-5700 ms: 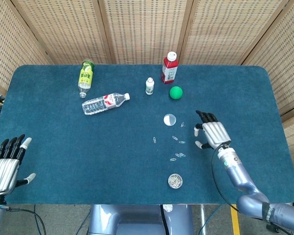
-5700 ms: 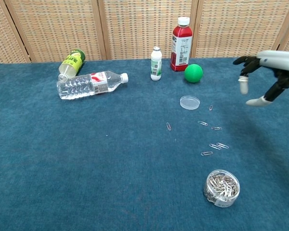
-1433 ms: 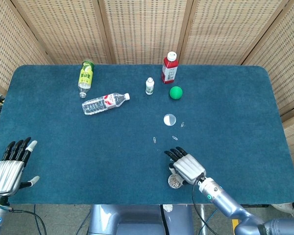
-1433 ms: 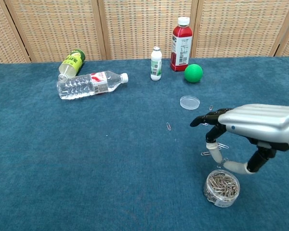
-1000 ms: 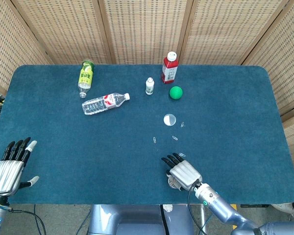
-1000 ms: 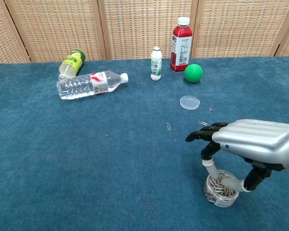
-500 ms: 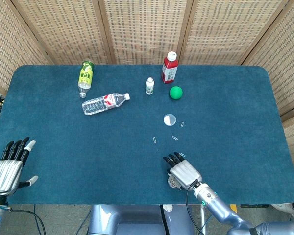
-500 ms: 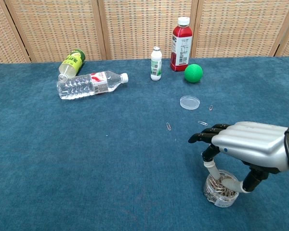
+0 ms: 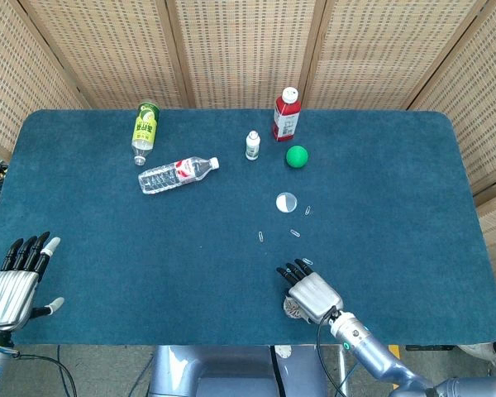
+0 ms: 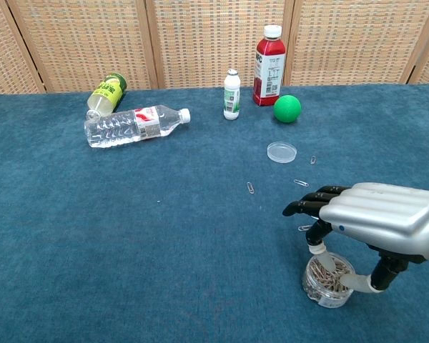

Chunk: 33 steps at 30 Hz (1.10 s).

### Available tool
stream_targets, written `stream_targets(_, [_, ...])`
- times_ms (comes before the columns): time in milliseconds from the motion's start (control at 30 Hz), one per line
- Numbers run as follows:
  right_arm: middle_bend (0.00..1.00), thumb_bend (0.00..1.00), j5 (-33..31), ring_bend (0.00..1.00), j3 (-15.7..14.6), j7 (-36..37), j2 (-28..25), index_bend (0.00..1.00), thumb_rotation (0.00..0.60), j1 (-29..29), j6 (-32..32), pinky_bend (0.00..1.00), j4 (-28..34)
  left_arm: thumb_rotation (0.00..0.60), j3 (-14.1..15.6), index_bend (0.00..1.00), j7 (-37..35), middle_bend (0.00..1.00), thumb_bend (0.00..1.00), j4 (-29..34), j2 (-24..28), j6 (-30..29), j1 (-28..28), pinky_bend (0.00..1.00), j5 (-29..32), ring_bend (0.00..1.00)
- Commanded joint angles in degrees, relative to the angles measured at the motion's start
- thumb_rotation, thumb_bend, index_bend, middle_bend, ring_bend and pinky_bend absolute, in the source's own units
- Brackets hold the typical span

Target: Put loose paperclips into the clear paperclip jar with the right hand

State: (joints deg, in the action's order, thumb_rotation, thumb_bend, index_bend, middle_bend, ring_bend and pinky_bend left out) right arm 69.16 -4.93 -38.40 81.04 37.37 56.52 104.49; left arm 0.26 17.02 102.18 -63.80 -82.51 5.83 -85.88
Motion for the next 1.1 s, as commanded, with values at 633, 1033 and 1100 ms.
stream_targets(633, [0.05,0.32,-3.29,0.00,9.30,6.32,-2.35,0.53,0.600,1.44,1.81,0.04,-1.62,0.600,-0.12,0.00,-0.12,0.00,0.00,-0.24,-0.06,0.14,0.01,0.00,0.22,0.00])
stream_targets(1033, [0.05,0.33,-12.86,0.00,11.06,5.23,4.28,0.53,0.600,3.72,-1.12,0.04,-11.96,0.600,-0.20,0.00,-0.18,0.00,0.00,-0.43,-0.16,0.53,0.16,0.00,0.63,0.00])
stream_targets(1100, [0.05,0.33,-13.61,0.00,12.00,5.44,5.62,0.53,0.600,4.25,-0.89,0.05,-14.16,0.600,-0.21,0.00,-0.13,0.00,0.00,-0.45,-0.20,0.55,0.17,0.00,0.66,0.00])
